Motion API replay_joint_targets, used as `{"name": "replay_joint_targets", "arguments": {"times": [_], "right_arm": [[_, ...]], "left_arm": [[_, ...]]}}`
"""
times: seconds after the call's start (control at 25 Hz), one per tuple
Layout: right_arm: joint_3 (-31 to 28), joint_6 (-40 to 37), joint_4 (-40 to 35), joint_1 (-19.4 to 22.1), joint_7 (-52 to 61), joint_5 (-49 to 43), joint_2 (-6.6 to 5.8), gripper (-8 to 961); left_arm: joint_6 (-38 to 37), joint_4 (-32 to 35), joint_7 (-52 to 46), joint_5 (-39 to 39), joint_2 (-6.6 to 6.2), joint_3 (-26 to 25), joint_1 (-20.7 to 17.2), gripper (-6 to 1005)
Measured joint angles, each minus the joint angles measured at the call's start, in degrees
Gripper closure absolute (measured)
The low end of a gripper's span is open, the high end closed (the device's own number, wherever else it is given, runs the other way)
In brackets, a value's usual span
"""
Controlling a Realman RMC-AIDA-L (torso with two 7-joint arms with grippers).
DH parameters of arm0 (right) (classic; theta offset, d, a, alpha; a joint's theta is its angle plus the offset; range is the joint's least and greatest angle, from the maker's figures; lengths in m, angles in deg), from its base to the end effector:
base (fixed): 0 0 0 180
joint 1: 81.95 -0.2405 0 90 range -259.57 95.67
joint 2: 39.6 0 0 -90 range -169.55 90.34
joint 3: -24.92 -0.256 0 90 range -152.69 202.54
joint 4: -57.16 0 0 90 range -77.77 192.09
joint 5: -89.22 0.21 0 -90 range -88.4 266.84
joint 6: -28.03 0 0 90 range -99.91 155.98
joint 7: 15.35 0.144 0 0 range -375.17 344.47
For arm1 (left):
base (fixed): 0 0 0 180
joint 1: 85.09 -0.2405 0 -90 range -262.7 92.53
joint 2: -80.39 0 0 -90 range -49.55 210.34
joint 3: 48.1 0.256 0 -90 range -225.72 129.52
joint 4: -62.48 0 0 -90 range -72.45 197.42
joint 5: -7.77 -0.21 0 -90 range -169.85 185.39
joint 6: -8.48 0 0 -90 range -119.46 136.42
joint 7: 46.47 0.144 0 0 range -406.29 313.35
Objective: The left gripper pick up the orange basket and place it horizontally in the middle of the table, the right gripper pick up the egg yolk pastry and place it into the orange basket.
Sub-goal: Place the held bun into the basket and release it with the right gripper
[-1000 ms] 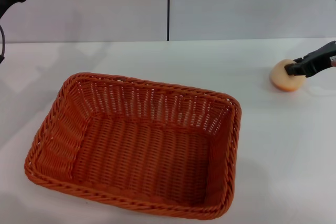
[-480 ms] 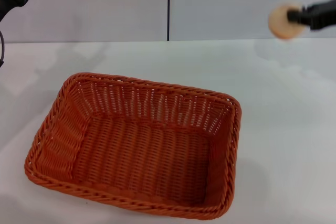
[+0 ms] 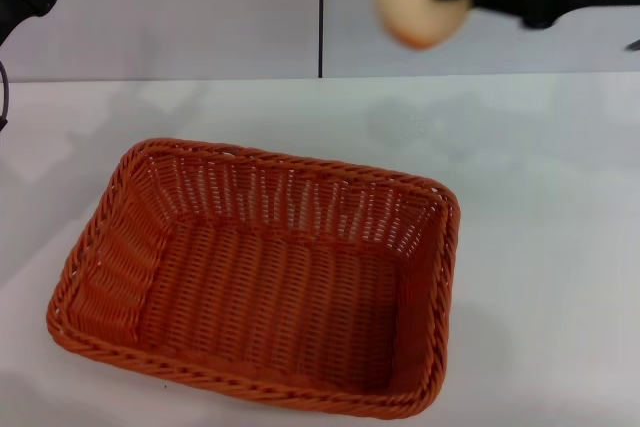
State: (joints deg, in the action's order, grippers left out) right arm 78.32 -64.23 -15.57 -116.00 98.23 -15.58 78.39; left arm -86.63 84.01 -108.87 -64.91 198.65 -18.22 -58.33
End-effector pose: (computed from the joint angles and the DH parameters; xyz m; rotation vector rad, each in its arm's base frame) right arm 0.1274 0.3647 0.0738 -2.7838 0.4598 0.7184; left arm -0.2669 0.3301 0.0654 -1.9007 -0.4826 -1.4470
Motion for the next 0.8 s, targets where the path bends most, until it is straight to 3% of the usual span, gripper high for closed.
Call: {"name": "replay_joint_targets", "arguments": {"times": [0.12,0.28,0.56,0.8], "right_arm": [[8.46,1.62,5.76,-1.73,-2.82,2.19,0.66,874],[12.72,3.18,10.84,-3.02,-4.64,4.46,0.7,874],[17.02,3.8,16.07,-6.39,-4.54,4.79,0.68,873],[17.24,3.66,16.2,-6.21,-4.49,4.83,0.72,829]], "left_arm": [[0.0,-0.03,0.03,-0.01,0.05,0.06,0.14,186],[0.0,-1.15,0.77,-0.02,0.07,-0.01,0.31,186],[-0.06,-1.46,1.49,-0.02,0.06,0.1,0.41,186],[-0.15,-1.49,1.5,-0.01,0.13,0.09,0.5,186]]}}
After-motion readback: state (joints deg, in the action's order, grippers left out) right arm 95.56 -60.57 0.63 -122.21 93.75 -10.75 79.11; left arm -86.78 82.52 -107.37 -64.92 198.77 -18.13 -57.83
